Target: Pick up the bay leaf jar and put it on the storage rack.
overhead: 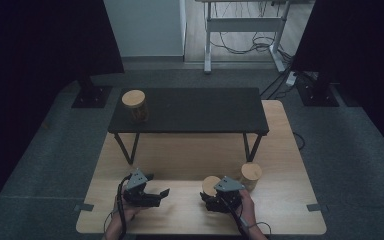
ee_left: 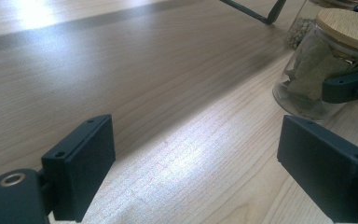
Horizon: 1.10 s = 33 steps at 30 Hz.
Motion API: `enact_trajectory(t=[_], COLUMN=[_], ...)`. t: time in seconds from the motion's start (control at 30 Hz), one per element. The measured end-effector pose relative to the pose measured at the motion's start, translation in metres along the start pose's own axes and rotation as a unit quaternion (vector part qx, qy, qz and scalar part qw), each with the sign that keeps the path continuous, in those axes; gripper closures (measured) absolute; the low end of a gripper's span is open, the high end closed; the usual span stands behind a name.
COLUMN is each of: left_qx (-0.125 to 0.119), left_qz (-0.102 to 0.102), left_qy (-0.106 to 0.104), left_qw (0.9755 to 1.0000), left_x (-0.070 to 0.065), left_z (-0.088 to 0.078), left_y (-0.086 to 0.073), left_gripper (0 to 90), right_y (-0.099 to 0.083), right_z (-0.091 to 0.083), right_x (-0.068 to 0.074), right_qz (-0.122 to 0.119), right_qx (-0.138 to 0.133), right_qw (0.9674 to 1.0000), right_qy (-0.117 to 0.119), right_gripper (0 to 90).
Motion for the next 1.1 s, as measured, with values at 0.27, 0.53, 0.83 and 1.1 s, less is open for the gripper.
enact_trajectory(t=[0.27, 0.53, 0.83, 1.1], left_qx=[0.001, 0.002, 0.001, 0.003], left_qz=[0.002, 0.002, 0.002, 0.004], left_qy=[-0.002, -0.002, -0.002, -0.002], left_qw=[1.0000, 1.0000, 1.0000, 1.0000], left_x=[-0.0012, -0.0009, -0.0008, -0.0010], left_z=[0.0007, 0.0012, 0.0006, 0.0014], left_y=[-0.0003, -0.0008, -0.0005, -0.0007], left_gripper=[11.0, 11.0, 11.1, 11.1], right_y=[0.0000, 0.0000, 0.0004, 0.0039], right_z=[0.0000, 0.0002, -0.0011, -0.0085], right_x=[-0.0001, 0.0001, 0.0005, 0.0007], right_qz=[-0.003, -0.006, -0.014, -0.015], right_qx=[-0.001, -0.005, -0.012, -0.023], right_qw=[1.0000, 1.0000, 0.9998, 0.9996], right_qy=[0.002, 0.005, -0.004, 0.003], right_gripper=[24.6, 24.7, 24.7, 24.7])
Point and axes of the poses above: each handheld gripper's, and its own axes: z roughly forward along the jaws, y roughly out of its top, x roughly to its left, the point moved 8 cm from there along z, roughly forward along the jaws, and after that the axes turned 3 degrees about z, right-handed, at the moved point
